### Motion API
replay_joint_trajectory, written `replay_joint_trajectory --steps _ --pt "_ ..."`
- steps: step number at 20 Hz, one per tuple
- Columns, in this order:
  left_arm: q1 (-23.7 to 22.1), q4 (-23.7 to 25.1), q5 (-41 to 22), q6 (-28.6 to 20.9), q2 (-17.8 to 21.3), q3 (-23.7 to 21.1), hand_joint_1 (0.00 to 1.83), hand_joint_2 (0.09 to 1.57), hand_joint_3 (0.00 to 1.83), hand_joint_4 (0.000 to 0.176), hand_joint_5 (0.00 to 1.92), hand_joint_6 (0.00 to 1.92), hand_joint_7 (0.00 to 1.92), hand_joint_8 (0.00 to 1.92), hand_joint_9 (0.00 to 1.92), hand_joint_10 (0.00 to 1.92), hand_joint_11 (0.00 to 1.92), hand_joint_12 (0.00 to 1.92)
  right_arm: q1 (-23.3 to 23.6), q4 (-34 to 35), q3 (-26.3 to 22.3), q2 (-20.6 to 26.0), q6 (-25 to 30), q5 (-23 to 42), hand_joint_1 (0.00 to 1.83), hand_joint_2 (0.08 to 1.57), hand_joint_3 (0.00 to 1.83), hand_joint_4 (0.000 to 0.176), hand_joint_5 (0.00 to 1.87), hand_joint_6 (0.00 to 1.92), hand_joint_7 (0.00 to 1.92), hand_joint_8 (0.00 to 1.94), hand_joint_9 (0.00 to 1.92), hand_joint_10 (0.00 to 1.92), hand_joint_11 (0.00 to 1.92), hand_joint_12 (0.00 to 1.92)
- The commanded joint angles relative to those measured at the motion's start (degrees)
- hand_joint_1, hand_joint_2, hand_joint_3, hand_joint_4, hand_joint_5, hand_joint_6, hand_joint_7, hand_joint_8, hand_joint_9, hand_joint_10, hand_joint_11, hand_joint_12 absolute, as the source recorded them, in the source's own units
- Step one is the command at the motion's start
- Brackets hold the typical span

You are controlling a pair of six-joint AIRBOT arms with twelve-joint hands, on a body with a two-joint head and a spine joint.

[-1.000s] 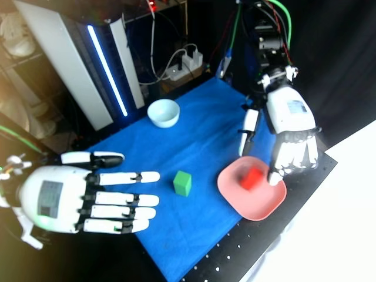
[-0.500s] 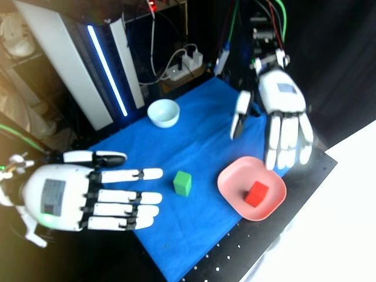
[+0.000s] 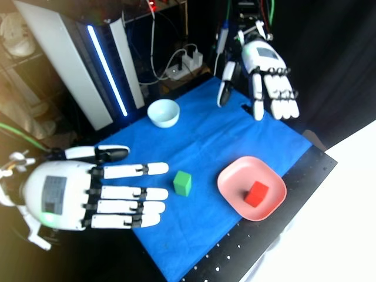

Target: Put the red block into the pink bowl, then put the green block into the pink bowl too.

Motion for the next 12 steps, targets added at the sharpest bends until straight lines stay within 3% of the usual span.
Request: replay_joint_trajectory --steps 1,3,4,5,8,9,12 --pt "0.1 0.0 -9.8 -0.1 0.4 -0.6 0.79 0.92 0.0 0.151 0.02 0.0 0.0 0.0 0.0 0.0 0.0 0.0 1.2 2.4 0.4 -0.4 0.4 6.2 0.74 1.03 0.0 0.111 0.36 0.0 0.29 0.0 0.28 0.0 0.01 0.71" --pt "3.8 -2.4 -14.5 -0.1 2.3 -3.3 0.8 0.9 0.0 0.16 0.02 0.0 0.0 0.0 0.0 0.0 0.0 0.0 4.8 0.1 1.3 -1.8 0.4 3.5 0.75 1.01 0.0 0.116 0.4 0.0 0.32 0.0 0.31 0.0 0.0 0.79" --pt "5.7 -3.6 -16.6 -0.1 3.1 -4.3 0.78 0.92 0.0 0.143 0.03 0.0 0.0 0.0 0.0 0.0 0.0 0.0 6.8 -1.7 2.0 -2.7 0.4 1.8 0.85 1.01 0.0 0.088 0.43 0.0 0.34 0.0 0.31 0.0 0.0 0.85" --pt "7.8 -5.0 -18.5 -0.1 3.9 -5.3 0.78 0.92 0.0 0.143 0.03 0.0 0.0 0.0 0.0 0.0 0.0 0.0 8.1 -3.1 2.7 -3.6 0.4 0.6 0.85 1.01 0.0 0.088 0.43 0.0 0.34 0.0 0.31 0.0 0.0 0.85" --pt "10.1 -7.2 -20.7 -0.2 4.1 -6.2 0.8 0.94 0.0 0.115 0.02 0.0 0.0 0.0 0.0 0.0 0.0 0.0 10.3 -6.2 4.1 -5.4 1.6 -1.8 0.79 0.99 0.0 0.103 0.45 0.0 0.35 0.0 0.32 0.0 0.0 0.91" --pt "10.1 -7.2 -20.7 -0.2 4.1 -6.2 0.81 0.93 0.0 0.128 0.03 0.0 0.0 0.0 0.0 0.0 0.0 0.0 10.7 -7.2 4.6 -5.9 2.1 -2.8 0.82 0.98 0.0 0.086 0.45 0.0 0.35 0.0 0.31 0.0 0.0 0.86" --pt "10.5 -7.4 -21.5 -0.4 4.0 -6.6 0.77 0.93 0.0 0.123 0.03 0.0 0.0 0.0 0.0 0.0 0.0 0.0 13.9 -12.0 6.1 -7.8 2.2 -8.2 0.84 0.99 0.0 0.109 0.4 0.0 0.29 0.0 0.31 0.0 0.0 1.0"
